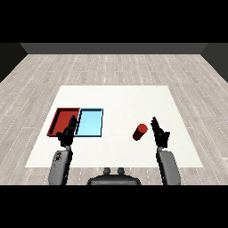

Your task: Pick the red can and put it in the red box

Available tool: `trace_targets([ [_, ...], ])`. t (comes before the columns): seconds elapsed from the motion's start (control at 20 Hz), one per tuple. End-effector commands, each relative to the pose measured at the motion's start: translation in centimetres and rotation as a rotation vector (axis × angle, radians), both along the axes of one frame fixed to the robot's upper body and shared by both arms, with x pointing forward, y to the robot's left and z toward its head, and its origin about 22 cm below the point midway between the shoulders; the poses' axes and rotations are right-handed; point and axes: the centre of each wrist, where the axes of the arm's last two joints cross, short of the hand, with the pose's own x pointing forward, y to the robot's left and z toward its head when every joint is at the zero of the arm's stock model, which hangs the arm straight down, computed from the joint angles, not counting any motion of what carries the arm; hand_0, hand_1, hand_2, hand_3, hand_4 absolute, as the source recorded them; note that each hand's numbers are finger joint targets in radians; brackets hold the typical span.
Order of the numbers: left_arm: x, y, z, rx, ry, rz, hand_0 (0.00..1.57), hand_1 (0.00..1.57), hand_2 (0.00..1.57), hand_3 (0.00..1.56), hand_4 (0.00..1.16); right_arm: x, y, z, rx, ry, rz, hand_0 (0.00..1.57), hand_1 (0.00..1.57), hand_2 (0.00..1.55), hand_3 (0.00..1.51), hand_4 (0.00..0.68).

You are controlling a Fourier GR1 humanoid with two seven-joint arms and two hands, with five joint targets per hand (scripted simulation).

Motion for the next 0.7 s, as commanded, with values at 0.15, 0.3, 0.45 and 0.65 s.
trace_targets([
  [0.15,-0.1,-0.3,-0.4,0.014,0.012,-0.034,0.00,0.00,0.00,0.00,0.00,-3.9,-9.1,1.0,0.009,-0.046,0.015,0.00,0.00,0.00,0.00,0.000],
  [0.3,0.8,-1.8,2.6,-0.074,-0.345,-0.066,0.00,0.00,0.00,0.00,0.00,-3.3,-9.2,2.9,0.092,-0.311,0.072,0.00,0.00,0.00,0.00,0.000],
  [0.45,-0.4,-1.3,1.6,-0.078,-0.408,-0.070,0.00,0.00,0.00,0.00,0.00,-5.5,-12.8,2.3,0.098,-0.359,0.113,0.00,0.00,0.00,0.00,0.000],
  [0.65,-0.7,0.1,0.3,-0.075,-0.439,-0.078,0.00,0.00,0.00,0.00,0.00,-5.9,-14.6,0.7,0.130,-0.381,0.129,0.00,0.00,0.00,0.00,0.000],
])
